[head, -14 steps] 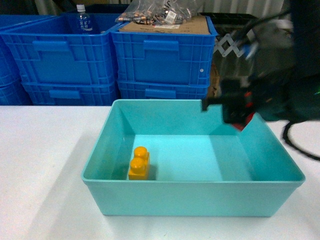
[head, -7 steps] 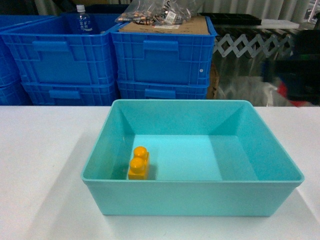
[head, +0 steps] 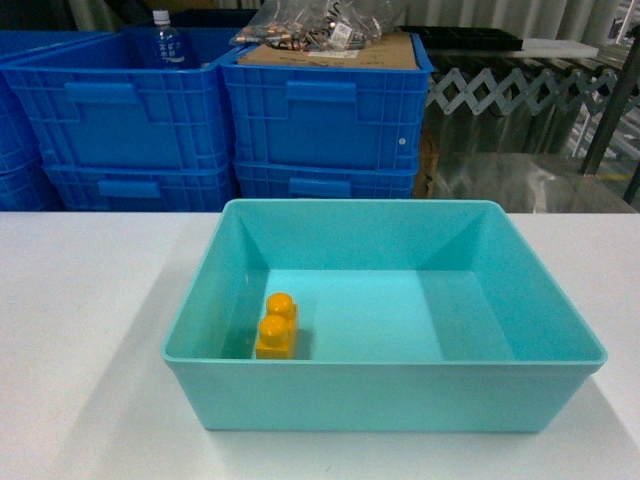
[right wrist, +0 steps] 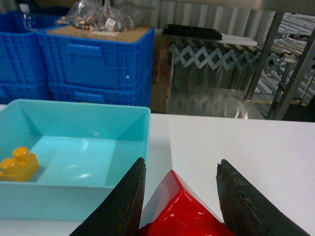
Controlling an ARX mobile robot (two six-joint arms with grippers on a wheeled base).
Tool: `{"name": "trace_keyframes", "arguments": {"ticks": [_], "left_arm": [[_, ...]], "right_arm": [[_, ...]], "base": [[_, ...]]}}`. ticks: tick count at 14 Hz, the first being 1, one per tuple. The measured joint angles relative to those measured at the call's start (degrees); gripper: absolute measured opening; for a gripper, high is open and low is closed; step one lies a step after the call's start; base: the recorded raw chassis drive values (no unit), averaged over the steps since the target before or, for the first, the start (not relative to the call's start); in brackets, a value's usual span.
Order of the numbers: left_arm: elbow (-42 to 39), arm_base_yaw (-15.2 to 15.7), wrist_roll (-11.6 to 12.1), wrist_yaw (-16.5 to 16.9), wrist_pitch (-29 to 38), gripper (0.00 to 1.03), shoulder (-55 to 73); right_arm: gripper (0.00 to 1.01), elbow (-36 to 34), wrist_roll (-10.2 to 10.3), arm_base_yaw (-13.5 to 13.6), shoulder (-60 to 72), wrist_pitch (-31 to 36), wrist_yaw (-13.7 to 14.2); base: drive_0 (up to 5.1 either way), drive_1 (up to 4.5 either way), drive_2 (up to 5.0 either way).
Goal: Pick red block from blue box to shelf
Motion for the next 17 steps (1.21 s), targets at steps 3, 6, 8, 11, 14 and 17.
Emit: {"name": "trace_keyframes", "arguments": {"ticks": [3,6,8,11,14,17], "left_arm": [[0.00,0.00,0.00,0.04,0.00,0.98,0.00],[0.00,0.00,0.00,0.09,0.02,0.98,0.00],[0.00,0.00,0.00,0.04,0.00,0.98,0.00],[0.00,0.00,0.00,0.04,0.00,0.98,0.00],[0.00,0.00,0.00,0.07,0.00,0.98,0.00],[0.00,0.00,0.00,0.04,0.02,0.98,0.00]], "right_arm": [[0.39,-0.39,1.18,-14.29,-9.60,-7.13,-15.63],[0.39,-2.36,1.38,-22.25,-13.92,-8.96,-23.67],[0.39,-2.36,1.40,-26.32,-14.88,-9.84,-27.85],[0.39,-2.36,1.57,-37.31,-15.78,-10.93,-37.18],[0.38,-2.36,1.60,-36.70,-15.78,-10.95,-38.34],[0.38,-2.36,1.60,-36.70,-15.78,-10.95,-38.34]], "base": [[0.0,0.00,0.0],[0.0,0.00,0.0],[0.0,0.00,0.0],[0.0,0.00,0.0],[0.0,0.00,0.0],[0.0,0.00,0.0]]}}
